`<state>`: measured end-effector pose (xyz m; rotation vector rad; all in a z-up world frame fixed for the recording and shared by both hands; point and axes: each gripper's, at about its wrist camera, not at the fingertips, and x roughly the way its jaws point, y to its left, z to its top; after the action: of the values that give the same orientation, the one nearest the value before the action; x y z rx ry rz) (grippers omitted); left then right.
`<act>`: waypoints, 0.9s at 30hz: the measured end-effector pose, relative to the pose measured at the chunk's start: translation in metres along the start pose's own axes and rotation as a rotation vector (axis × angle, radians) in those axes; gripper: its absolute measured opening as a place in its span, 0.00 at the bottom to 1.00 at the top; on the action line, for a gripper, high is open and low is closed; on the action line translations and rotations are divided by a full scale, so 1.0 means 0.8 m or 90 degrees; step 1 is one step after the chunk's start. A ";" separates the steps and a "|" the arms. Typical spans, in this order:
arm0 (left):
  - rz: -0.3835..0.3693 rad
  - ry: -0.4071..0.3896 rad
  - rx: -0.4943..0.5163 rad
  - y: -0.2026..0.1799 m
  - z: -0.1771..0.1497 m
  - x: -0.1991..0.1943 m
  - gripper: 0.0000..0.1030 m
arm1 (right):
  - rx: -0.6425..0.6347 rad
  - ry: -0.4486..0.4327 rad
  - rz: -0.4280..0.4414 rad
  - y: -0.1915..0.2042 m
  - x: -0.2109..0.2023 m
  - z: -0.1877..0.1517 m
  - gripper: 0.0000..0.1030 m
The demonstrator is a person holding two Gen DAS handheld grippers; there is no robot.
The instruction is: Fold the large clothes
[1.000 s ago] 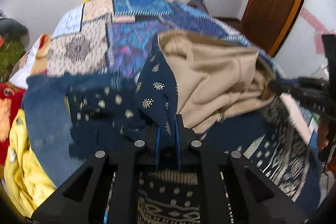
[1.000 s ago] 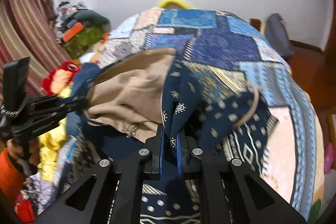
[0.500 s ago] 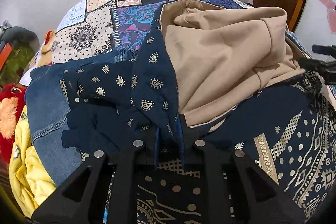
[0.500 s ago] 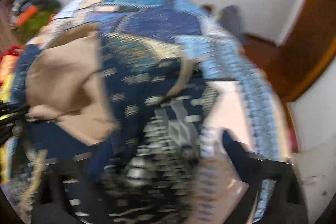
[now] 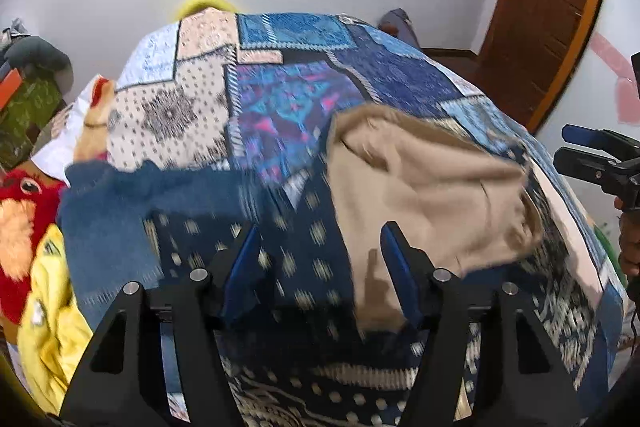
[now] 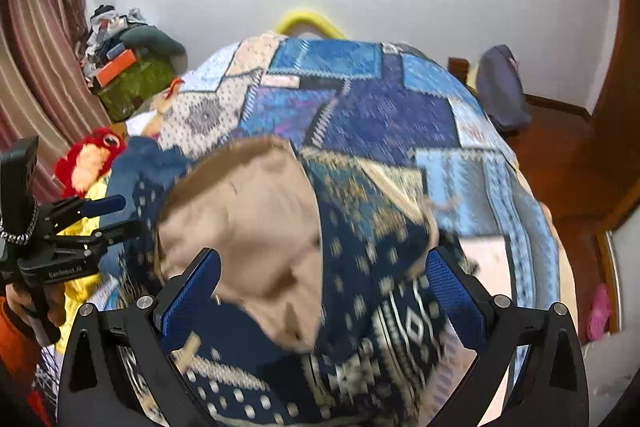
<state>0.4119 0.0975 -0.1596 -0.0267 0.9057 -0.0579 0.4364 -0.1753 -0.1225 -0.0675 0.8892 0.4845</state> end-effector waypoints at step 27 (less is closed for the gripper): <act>-0.035 -0.012 0.033 -0.030 0.058 0.061 0.07 | -0.016 0.062 0.053 0.006 0.128 0.043 0.08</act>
<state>0.4776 0.0704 -0.1684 -0.0032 0.8838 -0.1319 0.5135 -0.1234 -0.1781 -0.0783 0.9844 0.5744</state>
